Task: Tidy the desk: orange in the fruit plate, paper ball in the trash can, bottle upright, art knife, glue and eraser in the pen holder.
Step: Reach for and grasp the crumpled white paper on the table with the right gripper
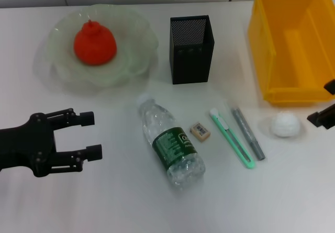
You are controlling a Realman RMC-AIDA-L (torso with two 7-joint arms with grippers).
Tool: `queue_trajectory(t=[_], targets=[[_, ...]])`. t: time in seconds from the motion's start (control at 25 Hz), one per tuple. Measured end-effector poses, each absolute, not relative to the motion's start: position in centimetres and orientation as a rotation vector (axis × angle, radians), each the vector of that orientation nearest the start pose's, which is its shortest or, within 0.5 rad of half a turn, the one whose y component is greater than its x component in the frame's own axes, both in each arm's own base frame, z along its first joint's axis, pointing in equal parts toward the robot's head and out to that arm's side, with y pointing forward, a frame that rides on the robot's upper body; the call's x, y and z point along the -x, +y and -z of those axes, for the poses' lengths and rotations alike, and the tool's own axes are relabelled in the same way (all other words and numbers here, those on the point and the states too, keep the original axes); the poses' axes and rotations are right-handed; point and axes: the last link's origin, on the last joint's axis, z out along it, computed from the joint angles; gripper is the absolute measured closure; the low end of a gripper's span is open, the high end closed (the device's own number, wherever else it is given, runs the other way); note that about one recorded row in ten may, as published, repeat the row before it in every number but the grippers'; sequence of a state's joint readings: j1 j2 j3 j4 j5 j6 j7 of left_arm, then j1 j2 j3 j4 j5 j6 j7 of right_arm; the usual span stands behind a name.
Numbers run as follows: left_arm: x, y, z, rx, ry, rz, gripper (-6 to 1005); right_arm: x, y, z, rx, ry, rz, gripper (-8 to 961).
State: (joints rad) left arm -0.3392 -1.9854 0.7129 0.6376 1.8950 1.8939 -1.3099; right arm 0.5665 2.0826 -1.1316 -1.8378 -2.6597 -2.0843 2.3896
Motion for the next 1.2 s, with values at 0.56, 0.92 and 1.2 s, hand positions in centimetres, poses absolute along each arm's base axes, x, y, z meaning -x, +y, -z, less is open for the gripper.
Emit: queue_trajectory(t=[0.56, 0.92, 1.2], targets=[[29.9, 25.5, -3.4, 2.821, -0.662, 0.878, 191, -19.9, 33.6, -4.8, 2.491, 0.811, 0.780, 182], [29.9, 25.6, -3.2, 2.817, -0.669, 0.875, 201, -21.2, 34.7, -1.8, 2.520, 0.780, 0.795, 183], [29.9, 25.6, -2.7, 2.821, -0.670, 0.863, 209, -21.6, 34.7, -0.1, 2.573, 0.759, 0.808, 185]])
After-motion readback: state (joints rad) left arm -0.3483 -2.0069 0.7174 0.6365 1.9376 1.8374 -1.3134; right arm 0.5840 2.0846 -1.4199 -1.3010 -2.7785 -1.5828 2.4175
